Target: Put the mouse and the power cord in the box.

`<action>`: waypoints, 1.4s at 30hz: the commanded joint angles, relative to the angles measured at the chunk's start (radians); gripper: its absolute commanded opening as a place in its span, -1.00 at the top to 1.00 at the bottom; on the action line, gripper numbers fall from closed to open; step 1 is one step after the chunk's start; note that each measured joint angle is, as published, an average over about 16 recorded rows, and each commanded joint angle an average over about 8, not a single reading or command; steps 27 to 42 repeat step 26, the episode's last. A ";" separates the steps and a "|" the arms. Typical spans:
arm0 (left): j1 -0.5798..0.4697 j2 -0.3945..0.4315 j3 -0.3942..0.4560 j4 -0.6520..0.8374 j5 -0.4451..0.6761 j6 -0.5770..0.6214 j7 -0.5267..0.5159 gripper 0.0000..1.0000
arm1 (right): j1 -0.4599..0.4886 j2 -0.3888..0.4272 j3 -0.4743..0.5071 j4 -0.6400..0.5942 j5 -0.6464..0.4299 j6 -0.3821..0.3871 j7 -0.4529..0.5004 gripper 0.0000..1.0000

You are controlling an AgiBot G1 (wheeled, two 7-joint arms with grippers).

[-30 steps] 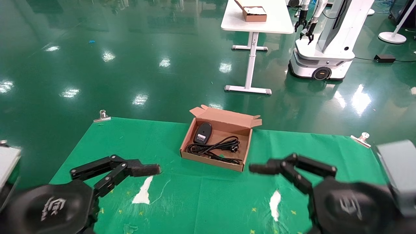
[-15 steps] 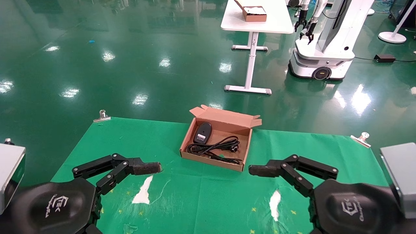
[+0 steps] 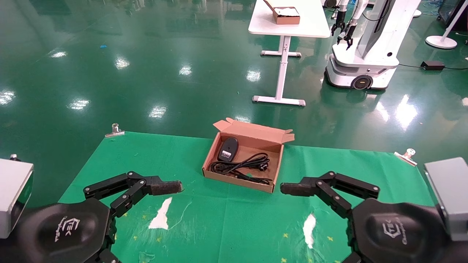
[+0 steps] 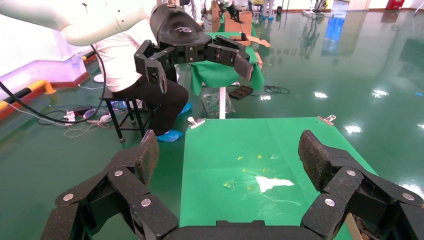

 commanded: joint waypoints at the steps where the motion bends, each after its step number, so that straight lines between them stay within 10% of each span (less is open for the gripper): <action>1: 0.000 0.000 0.001 0.001 0.000 -0.001 0.000 -1.00 | 0.001 0.000 -0.001 -0.001 -0.001 0.000 0.000 -1.00; 42: -0.002 0.002 0.003 0.003 0.002 -0.003 0.001 -1.00 | 0.005 -0.001 -0.002 -0.004 -0.004 0.002 -0.002 -1.00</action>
